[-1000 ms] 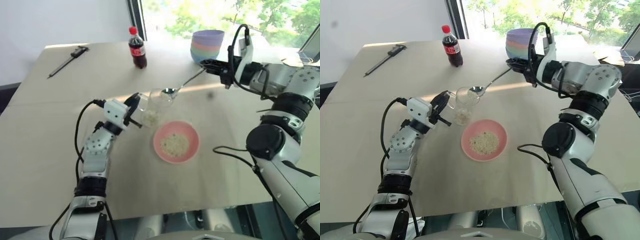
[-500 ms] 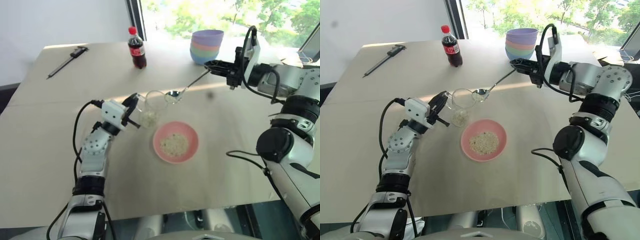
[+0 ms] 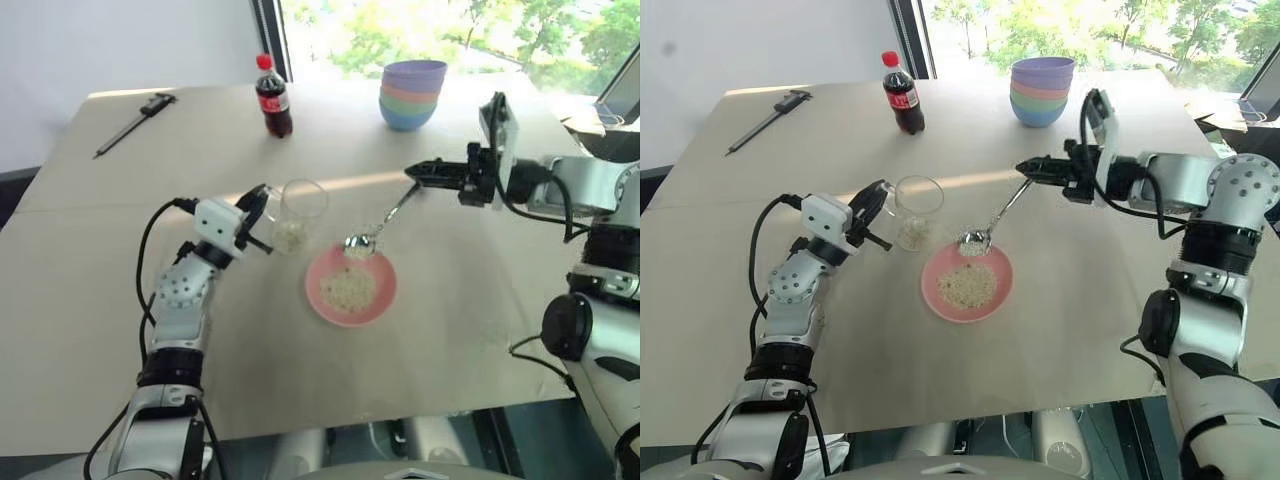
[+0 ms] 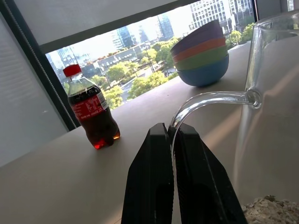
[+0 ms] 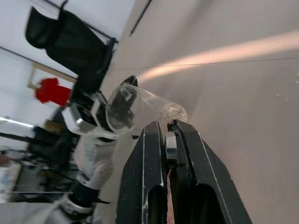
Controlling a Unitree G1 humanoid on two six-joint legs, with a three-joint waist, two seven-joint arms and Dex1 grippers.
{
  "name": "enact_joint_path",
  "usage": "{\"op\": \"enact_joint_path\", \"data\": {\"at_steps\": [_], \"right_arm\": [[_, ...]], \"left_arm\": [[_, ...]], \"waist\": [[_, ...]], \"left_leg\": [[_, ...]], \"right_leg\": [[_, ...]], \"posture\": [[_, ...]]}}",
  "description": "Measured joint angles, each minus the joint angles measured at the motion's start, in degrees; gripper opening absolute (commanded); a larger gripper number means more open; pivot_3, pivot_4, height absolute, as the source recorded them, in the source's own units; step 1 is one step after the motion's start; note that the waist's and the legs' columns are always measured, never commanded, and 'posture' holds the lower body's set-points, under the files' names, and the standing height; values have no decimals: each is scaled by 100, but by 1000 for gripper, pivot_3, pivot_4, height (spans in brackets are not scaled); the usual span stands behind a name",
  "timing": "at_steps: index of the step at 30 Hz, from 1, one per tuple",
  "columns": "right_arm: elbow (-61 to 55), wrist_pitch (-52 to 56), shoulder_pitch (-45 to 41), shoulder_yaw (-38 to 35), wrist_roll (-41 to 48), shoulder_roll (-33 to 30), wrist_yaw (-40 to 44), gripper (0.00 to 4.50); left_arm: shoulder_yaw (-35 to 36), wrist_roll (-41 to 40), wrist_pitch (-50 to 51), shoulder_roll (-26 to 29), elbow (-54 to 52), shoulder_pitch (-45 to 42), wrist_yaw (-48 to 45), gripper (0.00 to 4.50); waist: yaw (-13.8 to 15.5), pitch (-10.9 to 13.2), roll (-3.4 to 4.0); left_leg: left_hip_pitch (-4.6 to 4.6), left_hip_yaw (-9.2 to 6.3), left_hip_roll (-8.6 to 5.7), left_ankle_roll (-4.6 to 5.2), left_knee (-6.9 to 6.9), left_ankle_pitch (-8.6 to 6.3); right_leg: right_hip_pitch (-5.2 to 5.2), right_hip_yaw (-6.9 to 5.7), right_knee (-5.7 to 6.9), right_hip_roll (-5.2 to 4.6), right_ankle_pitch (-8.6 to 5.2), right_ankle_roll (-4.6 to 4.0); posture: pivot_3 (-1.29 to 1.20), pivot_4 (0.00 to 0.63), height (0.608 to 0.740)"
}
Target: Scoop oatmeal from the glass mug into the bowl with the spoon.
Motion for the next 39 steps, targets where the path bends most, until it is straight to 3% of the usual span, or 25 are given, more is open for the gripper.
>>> {"op": "enact_joint_path", "data": {"at_steps": [4,9,17,21,28,33,39], "right_arm": [[-1054,-197,256,630,-324,-188,449,0],[-2482,-809,376,1685,-1039,-918,1495,0],[-3552,-2328,292,2847,-2328,-1727,3274,0],[-3615,-2737,293,3070,-2718,-1882,3799,0],[-2724,-2421,167,2716,-2619,-1481,3770,0],[-1028,-1528,-790,1263,-1989,-246,2536,0],[133,-1189,-1522,276,-1641,704,1399,0]], "left_arm": [[-5,-17,0,0,11,-9,-5,9],[-9,-27,0,9,145,-106,-11,9],[-21,-31,0,13,268,-210,-29,9],[20,-129,155,-59,265,-209,21,9],[145,-494,1026,-105,-370,137,99,9],[123,-735,1443,-342,-1172,662,51,9],[113,-937,1572,-616,-1721,912,16,9]], "waist": [[7,0,0],[6,0,0],[29,-1,-2],[35,0,-3],[43,0,-4],[51,0,-3],[56,0,-1]], "left_leg": [[-1,-4,-2,0,0,0],[0,-9,-4,0,1,0],[-1,-17,-8,0,5,0],[-1,-21,-8,-1,5,0],[-2,-22,-7,-2,6,1],[-8,-28,-6,-26,3,14],[-29,-33,-9,-27,4,15]], "right_leg": [[0,-4,-2,0,0,0],[1,-9,-4,0,0,1],[5,-18,-10,-3,0,1],[4,-20,-10,-5,0,1],[4,-17,-9,-9,1,1],[0,1,-11,-13,1,0],[-12,-4,-17,-17,1,0]], "posture": [[0,150,740],[0,150,740],[0,150,740],[0,150,740],[0,150,740],[0,150,740],[0,150,740]]}}
